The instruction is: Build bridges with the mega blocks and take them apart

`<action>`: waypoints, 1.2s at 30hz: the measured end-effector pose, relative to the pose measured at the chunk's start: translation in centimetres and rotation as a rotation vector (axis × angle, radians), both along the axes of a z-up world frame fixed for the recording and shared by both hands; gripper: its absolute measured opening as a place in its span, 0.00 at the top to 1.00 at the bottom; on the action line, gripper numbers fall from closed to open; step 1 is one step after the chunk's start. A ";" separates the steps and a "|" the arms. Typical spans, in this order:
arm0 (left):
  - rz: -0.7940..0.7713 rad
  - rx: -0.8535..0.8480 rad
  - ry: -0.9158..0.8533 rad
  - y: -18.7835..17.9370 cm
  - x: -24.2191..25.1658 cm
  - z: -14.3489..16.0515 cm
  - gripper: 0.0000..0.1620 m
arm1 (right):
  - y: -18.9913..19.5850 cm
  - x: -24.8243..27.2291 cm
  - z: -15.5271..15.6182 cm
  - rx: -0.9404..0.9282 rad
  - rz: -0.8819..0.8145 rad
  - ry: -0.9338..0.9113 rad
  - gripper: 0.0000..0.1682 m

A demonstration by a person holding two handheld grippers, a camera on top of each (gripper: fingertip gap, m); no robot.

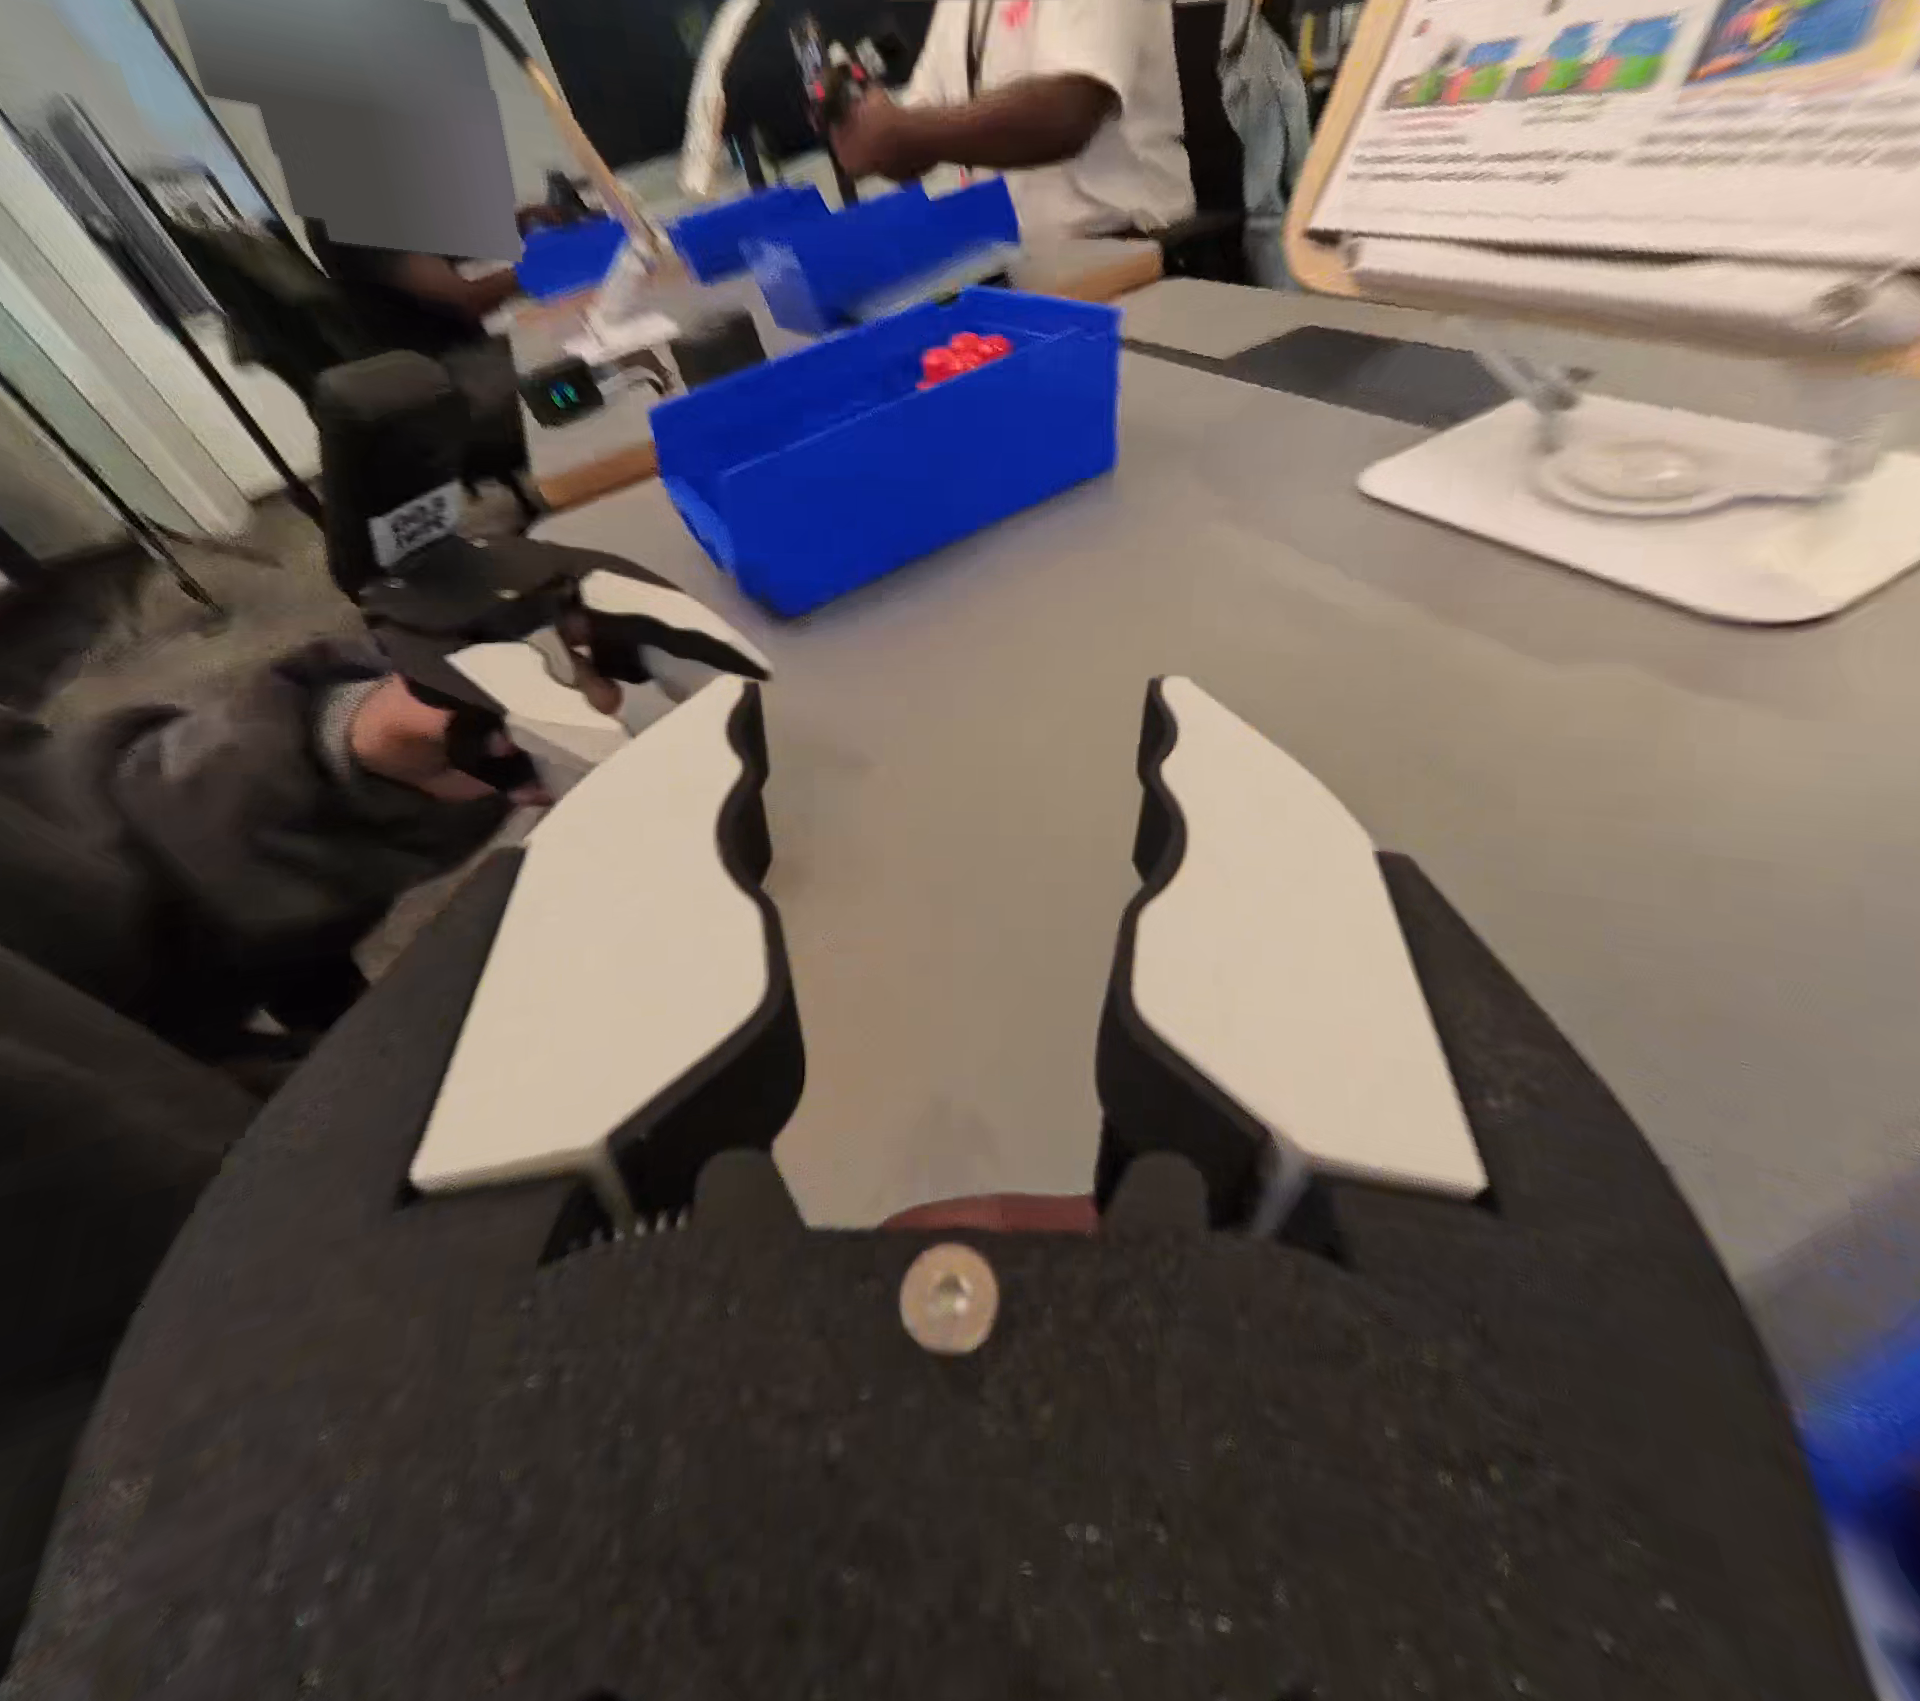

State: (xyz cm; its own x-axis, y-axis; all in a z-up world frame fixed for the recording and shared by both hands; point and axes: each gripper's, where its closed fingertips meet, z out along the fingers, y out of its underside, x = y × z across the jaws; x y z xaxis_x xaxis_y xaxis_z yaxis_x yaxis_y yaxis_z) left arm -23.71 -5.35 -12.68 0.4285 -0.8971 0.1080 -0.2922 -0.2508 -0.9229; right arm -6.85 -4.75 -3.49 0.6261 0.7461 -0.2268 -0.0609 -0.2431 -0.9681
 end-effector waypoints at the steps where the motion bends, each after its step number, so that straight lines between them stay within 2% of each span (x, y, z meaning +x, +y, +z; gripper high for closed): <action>1: 0.007 0.008 -0.002 0.2 0.0 0.2 0.58 | -0.6 -1.3 -1.2 -0.003 0.011 0.036 0.61; 4: 0.010 0.029 0.007 0.5 0.0 0.5 0.58 | -0.8 -2.8 -3.5 0.028 -0.028 0.005 0.59; 9: 0.021 0.051 0.032 1.1 0.0 0.4 0.58 | -1.0 -2.8 -3.4 0.117 -0.072 -0.037 0.60; 18: -0.006 -0.001 0.070 0.5 0.2 -1.2 0.58 | -1.2 -3.7 -5.0 0.109 -0.050 -0.123 0.63; 21: -0.026 -0.039 -0.035 0.1 -0.4 1.6 0.57 | -1.5 -4.1 -5.2 0.117 -0.033 -0.153 0.64; 25: 0.016 0.040 -0.032 3.4 -5.5 8.3 0.54 | -1.9 -4.5 -5.3 0.126 -0.010 -0.163 0.65; 27: 0.046 0.113 0.086 6.8 -9.0 10.4 0.54 | -1.8 -4.5 -5.5 0.128 -0.006 -0.178 0.65; 30: 0.055 0.208 0.327 12.8 -13.4 11.9 0.56 | -1.5 -4.5 -5.8 0.109 0.006 -0.174 0.65; 32: 0.022 0.236 0.541 16.9 -15.8 11.2 0.56 | -1.3 -4.7 -5.9 0.092 0.021 -0.157 0.65; 36: -0.051 0.279 0.992 24.7 -20.1 7.9 0.58 | -0.8 -4.8 -6.1 0.077 0.032 -0.155 0.65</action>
